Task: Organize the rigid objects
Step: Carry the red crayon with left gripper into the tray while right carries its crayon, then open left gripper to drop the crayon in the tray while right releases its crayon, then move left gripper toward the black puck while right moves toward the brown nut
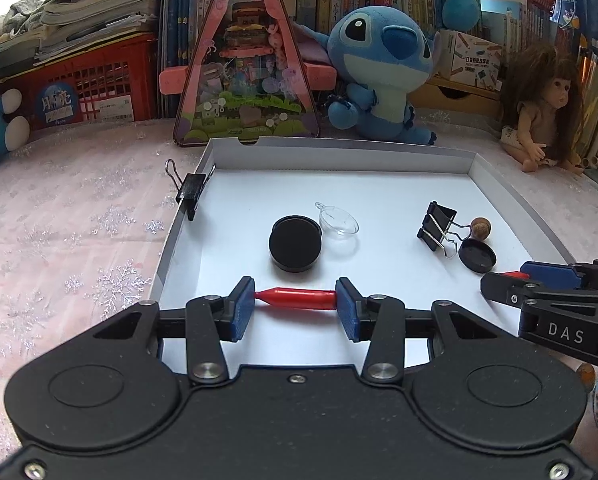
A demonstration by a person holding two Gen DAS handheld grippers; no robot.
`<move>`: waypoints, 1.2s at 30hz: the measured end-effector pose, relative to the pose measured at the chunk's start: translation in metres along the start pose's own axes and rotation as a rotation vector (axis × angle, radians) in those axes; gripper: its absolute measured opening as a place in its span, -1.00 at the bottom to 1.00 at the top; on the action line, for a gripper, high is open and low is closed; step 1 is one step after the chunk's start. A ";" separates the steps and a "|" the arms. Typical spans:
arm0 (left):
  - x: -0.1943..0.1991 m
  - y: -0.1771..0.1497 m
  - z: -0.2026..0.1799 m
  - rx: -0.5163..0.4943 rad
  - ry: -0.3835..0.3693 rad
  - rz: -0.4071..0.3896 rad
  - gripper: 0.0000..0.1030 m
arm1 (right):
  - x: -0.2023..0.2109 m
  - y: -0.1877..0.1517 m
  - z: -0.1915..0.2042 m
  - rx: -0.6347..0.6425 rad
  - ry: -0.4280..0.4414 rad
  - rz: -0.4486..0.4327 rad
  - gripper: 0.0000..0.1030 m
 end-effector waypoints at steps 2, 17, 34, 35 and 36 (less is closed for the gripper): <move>0.000 0.000 -0.001 -0.004 0.002 -0.002 -0.19 | 0.000 0.000 0.001 0.006 -0.002 0.002 -0.01; 0.018 -0.002 -0.005 -0.014 -0.029 -0.030 0.21 | 0.011 0.000 0.003 0.014 -0.007 -0.020 0.32; 0.082 -0.032 -0.009 -0.061 -0.110 -0.091 0.55 | 0.062 -0.014 0.008 0.022 -0.017 -0.122 0.61; 0.086 -0.035 -0.007 -0.062 -0.107 -0.094 0.55 | 0.064 -0.016 0.008 0.025 -0.020 -0.125 0.61; 0.088 -0.037 -0.005 -0.062 -0.107 -0.097 0.56 | 0.067 -0.018 0.008 0.026 -0.022 -0.129 0.62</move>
Point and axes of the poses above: each gripper's, at about its wrist camera, not at the fingertips, and x roughly against the way its jaws point, z to its left, y to its top, the point moved 7 cm from there along -x, roughly the way its jaws point, and after that the axes turned 15 degrees about x, right-handed, at the moved point
